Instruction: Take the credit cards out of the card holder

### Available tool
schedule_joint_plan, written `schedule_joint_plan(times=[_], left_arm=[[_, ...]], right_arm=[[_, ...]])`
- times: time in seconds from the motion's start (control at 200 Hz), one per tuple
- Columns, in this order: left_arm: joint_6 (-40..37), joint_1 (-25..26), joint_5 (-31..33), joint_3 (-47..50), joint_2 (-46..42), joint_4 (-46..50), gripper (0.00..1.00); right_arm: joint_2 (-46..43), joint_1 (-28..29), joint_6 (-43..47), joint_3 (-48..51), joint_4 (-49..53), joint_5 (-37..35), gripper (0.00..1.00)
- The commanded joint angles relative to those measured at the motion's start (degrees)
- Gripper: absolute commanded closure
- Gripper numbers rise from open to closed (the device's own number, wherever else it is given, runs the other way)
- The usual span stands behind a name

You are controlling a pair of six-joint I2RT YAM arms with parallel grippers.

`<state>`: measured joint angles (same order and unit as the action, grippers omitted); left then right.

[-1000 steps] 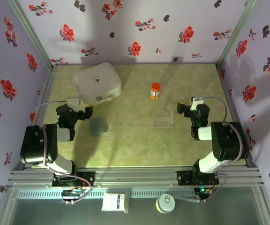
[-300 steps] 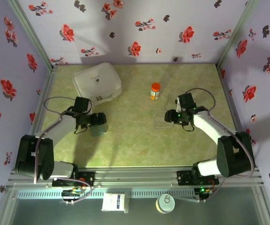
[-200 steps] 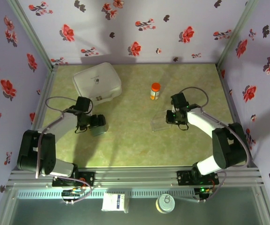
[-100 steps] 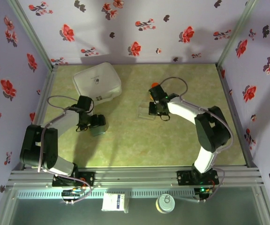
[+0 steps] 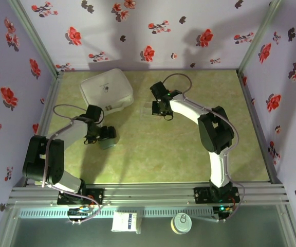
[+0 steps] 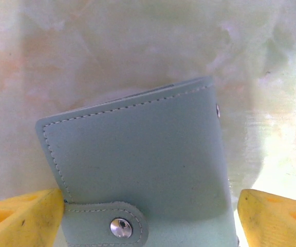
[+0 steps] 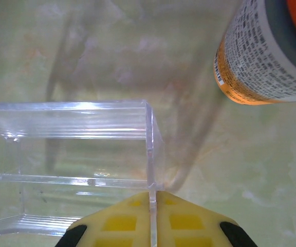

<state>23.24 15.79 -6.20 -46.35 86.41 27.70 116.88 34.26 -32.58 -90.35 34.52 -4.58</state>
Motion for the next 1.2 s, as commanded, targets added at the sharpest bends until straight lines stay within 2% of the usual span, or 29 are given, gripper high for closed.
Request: schedule_joint_plan(times=[0.0, 0.265, 0.54, 0.735, 1.01, 1.195], left_arm=[[-0.14, 1.33, -0.66, -0.83, -0.34, 2.57, 0.12], [1.44, 4.01, -0.7, -0.85, 0.18, 2.52, 0.14], [4.4, 8.95, -0.16, -2.01, 1.17, 2.44, 0.15], [7.08, 15.56, 0.98, -5.35, 4.36, 2.45, 0.15], [10.72, 26.65, 1.19, -13.61, 12.7, 2.18, 0.15], [14.09, 32.52, 2.05, -19.18, 16.11, 2.05, 0.19]], right_arm=[[1.15, 0.37, 1.9, -3.05, 4.73, -1.68, 0.87], [0.5, 0.46, 1.78, -3.18, 5.89, -1.0, 0.8], [-6.67, 0.54, 0.89, 1.19, 4.98, -0.23, 0.7], [-12.97, 0.54, 0.06, 6.25, 3.73, 0.93, 0.69], [-19.54, 0.37, 0.58, 11.9, 4.12, -0.91, 0.68], [-22.75, -0.03, 0.43, 14.98, 4.41, -1.2, 0.68]])
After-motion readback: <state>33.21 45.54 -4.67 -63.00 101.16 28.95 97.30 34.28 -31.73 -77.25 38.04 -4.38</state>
